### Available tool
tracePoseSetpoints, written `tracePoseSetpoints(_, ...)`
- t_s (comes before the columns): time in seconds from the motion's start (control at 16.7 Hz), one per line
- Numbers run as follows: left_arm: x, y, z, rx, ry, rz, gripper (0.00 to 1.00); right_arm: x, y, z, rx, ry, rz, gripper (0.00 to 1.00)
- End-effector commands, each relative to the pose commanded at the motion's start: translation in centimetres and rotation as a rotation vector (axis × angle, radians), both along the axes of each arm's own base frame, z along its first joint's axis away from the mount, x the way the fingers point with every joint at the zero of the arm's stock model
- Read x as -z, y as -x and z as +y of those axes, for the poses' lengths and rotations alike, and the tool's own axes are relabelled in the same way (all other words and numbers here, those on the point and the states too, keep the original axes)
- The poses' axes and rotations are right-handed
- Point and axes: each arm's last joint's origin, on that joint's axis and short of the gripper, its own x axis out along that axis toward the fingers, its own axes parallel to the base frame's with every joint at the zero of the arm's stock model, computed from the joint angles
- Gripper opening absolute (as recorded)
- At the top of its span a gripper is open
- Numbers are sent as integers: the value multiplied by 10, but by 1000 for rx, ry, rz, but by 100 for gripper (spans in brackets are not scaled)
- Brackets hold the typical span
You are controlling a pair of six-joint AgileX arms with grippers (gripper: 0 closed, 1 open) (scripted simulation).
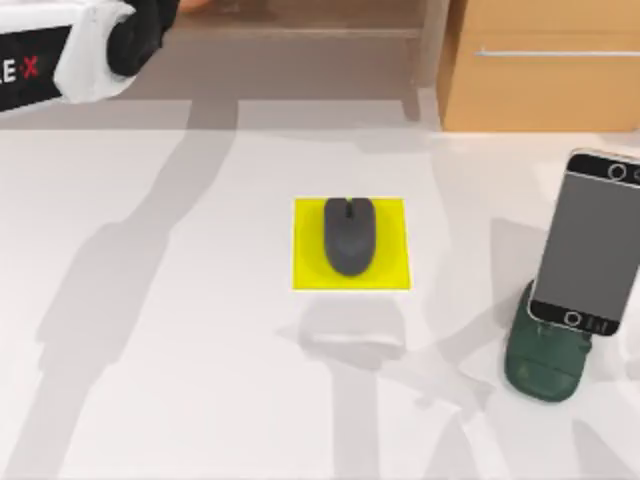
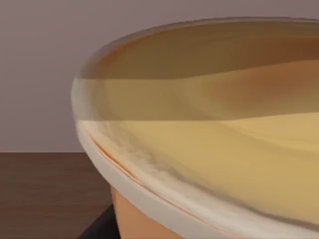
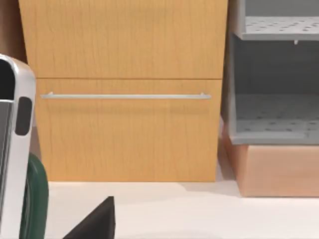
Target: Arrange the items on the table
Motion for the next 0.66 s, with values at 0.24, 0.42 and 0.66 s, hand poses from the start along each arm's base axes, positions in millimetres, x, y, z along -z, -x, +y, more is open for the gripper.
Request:
tracePoseSetpoints(0.24,0,0,0,0,0,0,90,0,0,0,0,0,0,100)
tracePoseSetpoints(0.42,0,0,0,0,0,0,100,0,0,0,0,0,0,100)
tracePoseSetpoints(0.66,0,0,0,0,0,0,100,0,0,0,0,0,0,100)
